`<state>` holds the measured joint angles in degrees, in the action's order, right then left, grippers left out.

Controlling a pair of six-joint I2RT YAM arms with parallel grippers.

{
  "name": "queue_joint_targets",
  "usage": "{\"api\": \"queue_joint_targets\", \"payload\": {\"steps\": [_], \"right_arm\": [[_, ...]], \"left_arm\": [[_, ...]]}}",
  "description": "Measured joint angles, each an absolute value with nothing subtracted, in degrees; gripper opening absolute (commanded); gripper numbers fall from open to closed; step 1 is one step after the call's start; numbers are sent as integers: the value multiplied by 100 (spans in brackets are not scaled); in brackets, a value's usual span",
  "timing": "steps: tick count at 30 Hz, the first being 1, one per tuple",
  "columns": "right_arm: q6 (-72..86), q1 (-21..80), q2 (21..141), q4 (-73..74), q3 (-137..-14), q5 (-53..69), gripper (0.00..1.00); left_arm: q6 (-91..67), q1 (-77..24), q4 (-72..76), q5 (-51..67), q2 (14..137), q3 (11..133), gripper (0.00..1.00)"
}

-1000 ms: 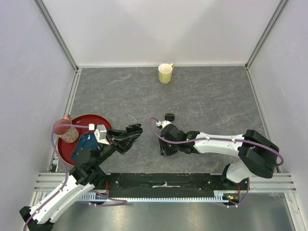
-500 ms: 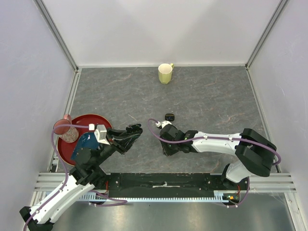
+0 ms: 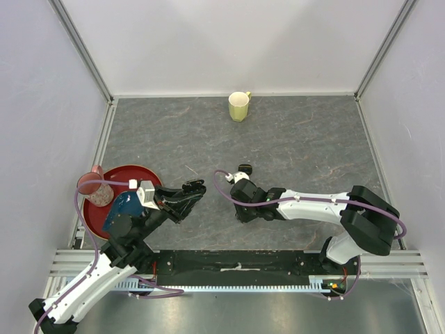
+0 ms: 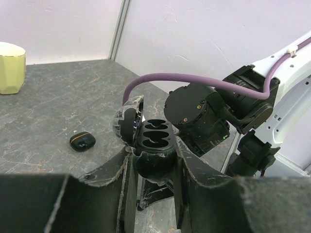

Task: Insert the wireless bluetooth earbuds into the charging case
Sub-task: Pick up the earbud from the center of the board.

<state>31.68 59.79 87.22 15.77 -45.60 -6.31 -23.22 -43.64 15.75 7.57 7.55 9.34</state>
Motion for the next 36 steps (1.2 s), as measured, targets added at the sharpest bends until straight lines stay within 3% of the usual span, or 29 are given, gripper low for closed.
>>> {"api": "queue_joint_targets", "payload": {"steps": [7,15,27,36], "right_arm": [[3135,5979,8455,1667,-4584,-701,0],[2637,5655,7216,2080,-5011,-279,0],[1011,5223,6613,4125,-7428,1680,0],[416,5234,6390,5033,-8307,2705,0]], "left_arm": [[-2320,-4364,1575,803,760,934,2],[-2126,-4364,1570,1251,1090,941,2],[-1518,-4364,1559,2182,1516,1210,2],[-1387,-4364,1702,2808,1962,1271,2]]}}
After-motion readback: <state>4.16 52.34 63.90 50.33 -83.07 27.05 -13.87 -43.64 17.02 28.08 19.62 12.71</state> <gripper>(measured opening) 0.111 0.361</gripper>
